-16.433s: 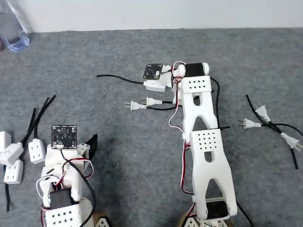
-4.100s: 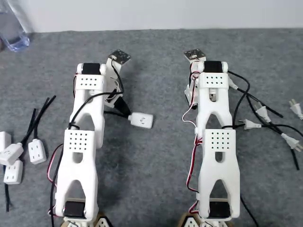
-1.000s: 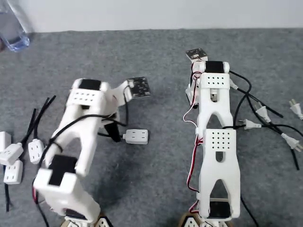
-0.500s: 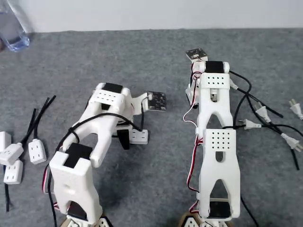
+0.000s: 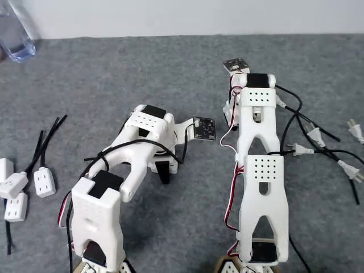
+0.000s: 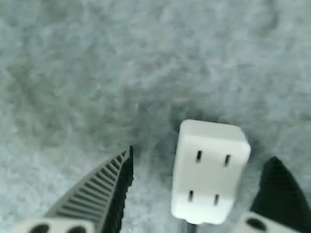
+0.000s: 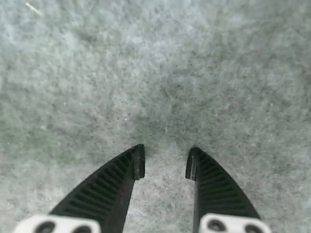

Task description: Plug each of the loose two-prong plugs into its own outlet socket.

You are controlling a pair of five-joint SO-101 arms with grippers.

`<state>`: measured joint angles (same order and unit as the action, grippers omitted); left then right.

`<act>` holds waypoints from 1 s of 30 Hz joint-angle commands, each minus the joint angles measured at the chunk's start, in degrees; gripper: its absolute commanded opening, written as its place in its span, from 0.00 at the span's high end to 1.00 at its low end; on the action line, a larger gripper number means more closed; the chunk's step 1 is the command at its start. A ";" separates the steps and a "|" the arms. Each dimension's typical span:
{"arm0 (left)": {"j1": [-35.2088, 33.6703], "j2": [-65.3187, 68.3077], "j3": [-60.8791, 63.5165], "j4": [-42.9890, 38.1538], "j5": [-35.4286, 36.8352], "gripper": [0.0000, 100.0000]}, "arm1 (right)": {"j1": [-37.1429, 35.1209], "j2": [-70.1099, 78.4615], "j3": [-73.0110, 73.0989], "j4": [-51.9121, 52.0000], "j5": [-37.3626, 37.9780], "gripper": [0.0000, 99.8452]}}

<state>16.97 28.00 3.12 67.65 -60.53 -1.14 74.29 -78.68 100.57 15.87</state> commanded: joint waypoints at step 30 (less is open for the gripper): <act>6.68 -0.70 1.10 16.88 0.70 0.98 | -1.19 1.54 0.53 -0.31 -0.09 0.84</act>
<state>22.51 27.91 3.91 83.12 -60.35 -1.14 74.37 -78.68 100.57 15.87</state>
